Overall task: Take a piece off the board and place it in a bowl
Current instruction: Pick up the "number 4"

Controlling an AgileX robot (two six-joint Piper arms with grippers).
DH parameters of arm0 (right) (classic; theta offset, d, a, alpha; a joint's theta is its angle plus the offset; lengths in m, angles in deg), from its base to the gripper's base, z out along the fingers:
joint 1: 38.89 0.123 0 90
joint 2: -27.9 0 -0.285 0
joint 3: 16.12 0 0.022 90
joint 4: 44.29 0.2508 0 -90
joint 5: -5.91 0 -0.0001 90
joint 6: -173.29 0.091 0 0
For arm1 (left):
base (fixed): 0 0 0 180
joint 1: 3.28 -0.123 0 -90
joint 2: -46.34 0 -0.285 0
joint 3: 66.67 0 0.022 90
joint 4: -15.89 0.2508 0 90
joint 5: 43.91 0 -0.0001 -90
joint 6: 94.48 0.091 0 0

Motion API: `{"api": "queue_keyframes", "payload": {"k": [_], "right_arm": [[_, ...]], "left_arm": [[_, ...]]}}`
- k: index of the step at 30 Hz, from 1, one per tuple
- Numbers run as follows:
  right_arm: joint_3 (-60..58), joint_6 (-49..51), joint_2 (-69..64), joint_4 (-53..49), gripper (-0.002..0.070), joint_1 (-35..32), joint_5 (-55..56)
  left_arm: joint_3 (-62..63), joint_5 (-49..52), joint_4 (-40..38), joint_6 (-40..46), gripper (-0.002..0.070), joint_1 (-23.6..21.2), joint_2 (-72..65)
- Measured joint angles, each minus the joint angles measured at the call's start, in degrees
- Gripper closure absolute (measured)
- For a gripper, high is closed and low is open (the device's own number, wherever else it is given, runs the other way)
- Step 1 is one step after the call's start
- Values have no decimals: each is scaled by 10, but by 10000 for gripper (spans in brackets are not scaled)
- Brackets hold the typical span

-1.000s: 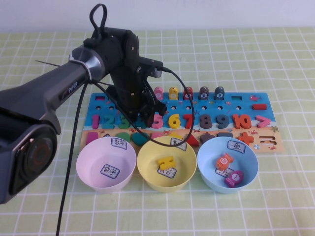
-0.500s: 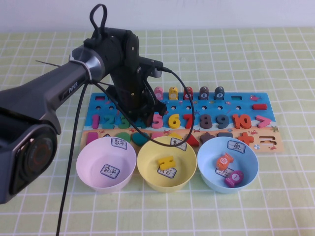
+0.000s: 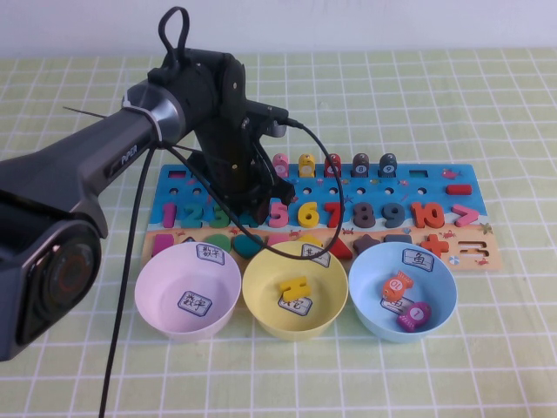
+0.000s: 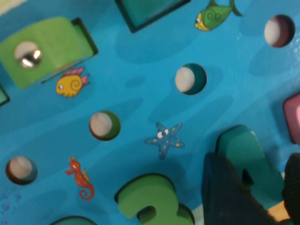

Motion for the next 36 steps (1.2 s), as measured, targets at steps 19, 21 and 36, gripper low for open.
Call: {"api": "queue_keyframes", "payload": {"k": [19,21,36], "right_arm": [[0,0,0,0,694,0,0],[0,0,0,0,694,0,0],[0,0,0,0,694,0,0]], "left_arm": [[0,7,0,0,455,0,0],[0,7,0,0,455,0,0],[38,36,0,0,455,0,0]]}}
